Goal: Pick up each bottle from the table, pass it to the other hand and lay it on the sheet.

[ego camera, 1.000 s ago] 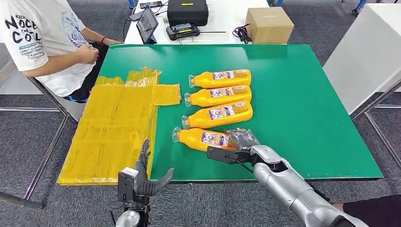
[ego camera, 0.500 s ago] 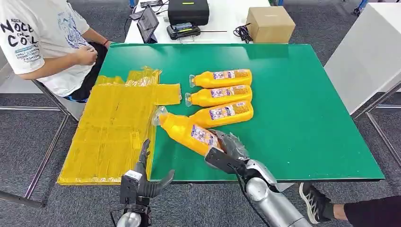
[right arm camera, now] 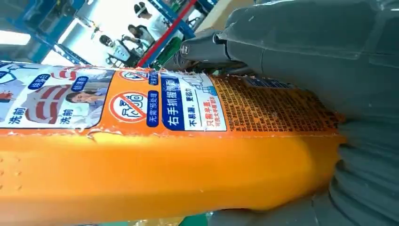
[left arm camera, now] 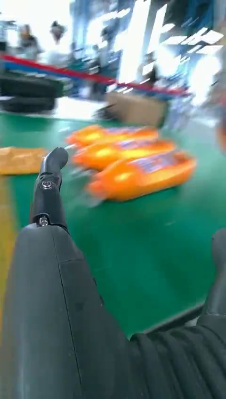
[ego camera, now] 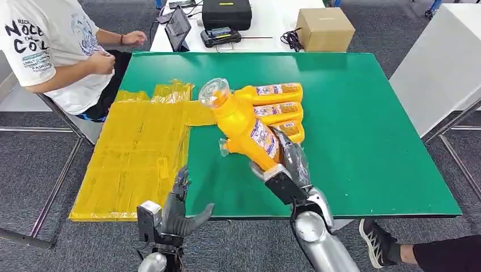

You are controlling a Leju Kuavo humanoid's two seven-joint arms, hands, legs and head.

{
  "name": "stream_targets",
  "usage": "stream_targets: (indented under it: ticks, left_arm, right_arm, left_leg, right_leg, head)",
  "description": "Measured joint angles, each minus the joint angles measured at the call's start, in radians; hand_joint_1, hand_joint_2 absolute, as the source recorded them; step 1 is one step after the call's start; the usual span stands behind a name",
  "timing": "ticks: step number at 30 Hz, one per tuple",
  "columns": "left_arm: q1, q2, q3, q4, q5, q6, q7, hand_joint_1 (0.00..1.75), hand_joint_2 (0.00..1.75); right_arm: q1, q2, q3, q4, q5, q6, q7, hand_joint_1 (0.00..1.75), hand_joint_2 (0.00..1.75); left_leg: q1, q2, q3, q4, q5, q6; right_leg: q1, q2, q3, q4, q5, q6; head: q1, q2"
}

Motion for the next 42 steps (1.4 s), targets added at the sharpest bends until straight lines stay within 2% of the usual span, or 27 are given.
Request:
stream_targets:
  ticks: [5,9,13,21,25,33,42]
  left_arm:
    - [0.004,0.008,-0.033,-0.044,0.119,-0.113,0.046,0.0,1.75]
    - [-0.004,0.021,-0.071,-0.069,0.222,-0.232,0.09,0.0,1.75]
    - [-0.015,0.029,-0.087,-0.071,0.235,-0.24,0.093,0.0,1.75]
    - [-0.019,0.042,-0.103,-0.073,0.239,-0.249,0.093,0.0,1.75]
    - [-0.025,0.046,-0.109,-0.073,0.151,-0.18,0.058,0.0,1.75]
    - [-0.031,0.048,-0.109,-0.073,0.122,-0.175,0.062,0.0,1.75]
    - [-0.031,0.048,-0.104,-0.073,0.121,-0.176,0.064,0.0,1.75]
  right_arm:
    - [0.039,0.016,-0.037,0.002,-0.008,-0.005,-0.043,1.75,1.75]
    - [0.091,0.052,-0.048,0.042,0.021,-0.015,-0.131,1.75,1.75]
    - [0.124,0.079,-0.048,0.076,0.034,-0.023,-0.151,1.75,1.75]
    - [0.128,0.092,-0.049,0.102,0.028,-0.019,-0.153,1.75,1.75]
    - [0.147,0.113,-0.048,0.116,-0.013,0.034,-0.157,1.75,1.75]
    - [0.14,0.162,0.044,0.207,0.093,0.033,-0.119,1.75,1.75]
    - [0.124,0.175,0.082,0.259,0.091,0.021,-0.117,1.75,1.75]
  left_leg:
    - [0.0,0.0,0.0,0.0,0.0,0.0]
    - [0.0,0.0,0.0,0.0,0.0,0.0]
    - [0.001,0.0,0.0,0.0,0.0,0.0]
    - [0.0,0.0,0.0,0.0,0.0,0.0]
    - [0.0,0.0,0.0,0.0,0.0,0.0]
    - [0.001,0.0,0.0,0.0,0.0,0.0]
    - [0.0,0.0,0.0,0.0,0.0,0.0]
  right_leg:
    - [0.0,0.0,0.0,0.0,0.0,0.0]
    - [0.0,0.0,0.0,0.0,0.0,0.0]
    - [0.0,0.0,0.0,0.0,0.0,0.0]
    - [0.0,0.0,0.0,0.0,0.0,0.0]
    - [0.0,0.0,0.0,0.0,0.0,0.0]
    - [0.001,0.0,-0.001,0.0,0.0,0.0]
    - [0.0,0.0,0.0,0.0,0.0,0.0]
  head:
    - [0.0,0.0]
    - [0.0,0.0]
    - [0.0,0.0]
    - [0.0,0.0]
    - [0.0,0.0]
    - [0.0,0.0]
    - [0.0,0.0]
